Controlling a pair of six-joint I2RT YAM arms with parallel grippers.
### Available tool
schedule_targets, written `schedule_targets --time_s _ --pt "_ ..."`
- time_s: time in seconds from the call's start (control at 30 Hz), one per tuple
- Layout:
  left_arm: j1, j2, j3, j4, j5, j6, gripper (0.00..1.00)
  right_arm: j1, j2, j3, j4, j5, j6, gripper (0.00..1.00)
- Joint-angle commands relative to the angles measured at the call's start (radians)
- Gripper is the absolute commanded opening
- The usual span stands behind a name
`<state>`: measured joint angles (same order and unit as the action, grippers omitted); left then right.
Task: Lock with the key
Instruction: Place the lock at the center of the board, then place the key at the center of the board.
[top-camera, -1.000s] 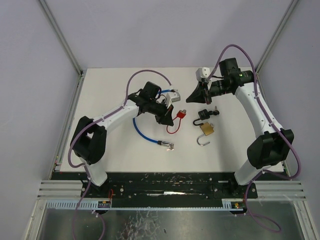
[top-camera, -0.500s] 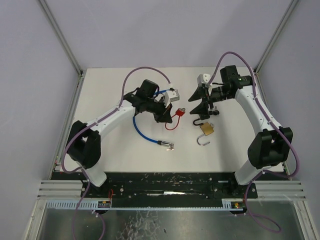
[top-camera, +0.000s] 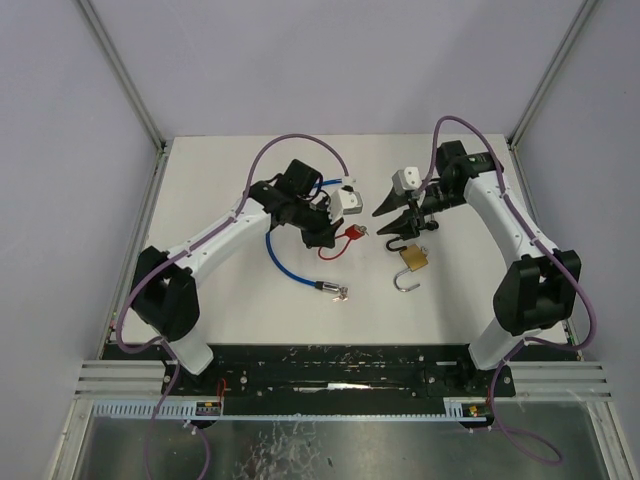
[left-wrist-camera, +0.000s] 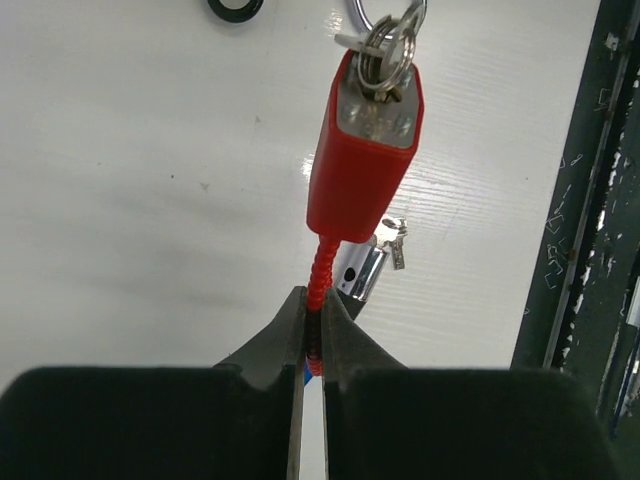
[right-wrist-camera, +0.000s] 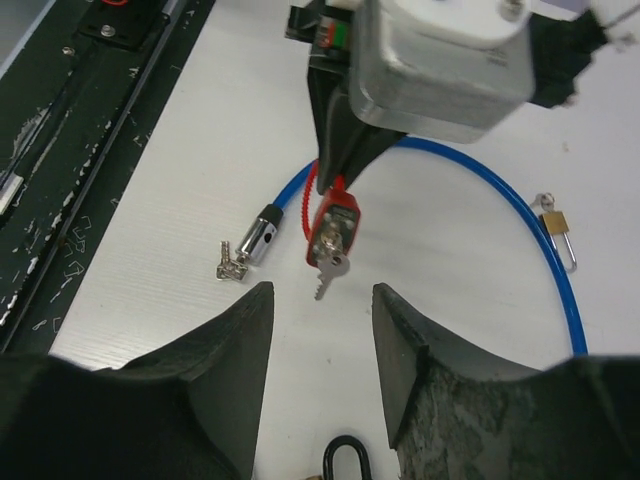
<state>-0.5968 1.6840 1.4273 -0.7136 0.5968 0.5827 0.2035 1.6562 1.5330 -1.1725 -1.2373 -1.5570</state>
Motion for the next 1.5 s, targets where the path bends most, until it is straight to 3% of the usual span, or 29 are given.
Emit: schedule_targets --time_s 0.0,0.73,0.87,1.0,1.2,1.47 --pt "-0.009 -0.002 0.064 -0.025 -0.024 0.049 0.0 0.046 -0.008 -0.016 -0.044 -0.062 -0.064 0.49" --pt "-0.025 0.003 0.082 -0.03 0.001 0.036 0.0 0.11 -0.01 -0.029 0.045 -0.015 0.035 0.29" --pt "-0.026 0.003 0.083 -0.029 0.005 0.029 0.0 0.118 -0.014 -0.034 0.072 0.018 0.053 0.2" --pt "-0.028 -0.001 0.074 -0.029 0.004 0.028 0.0 0.119 -0.016 -0.03 0.08 0.063 0.051 0.0" --pt "-0.026 -0.007 0.052 -0.029 -0.001 0.031 0.0 0.116 -0.04 -0.025 0.136 0.129 0.101 0.0" --pt "0.003 -0.001 -0.022 -0.023 -0.01 0.019 0.0 0.072 -0.057 0.028 0.178 0.073 0.228 0.0"
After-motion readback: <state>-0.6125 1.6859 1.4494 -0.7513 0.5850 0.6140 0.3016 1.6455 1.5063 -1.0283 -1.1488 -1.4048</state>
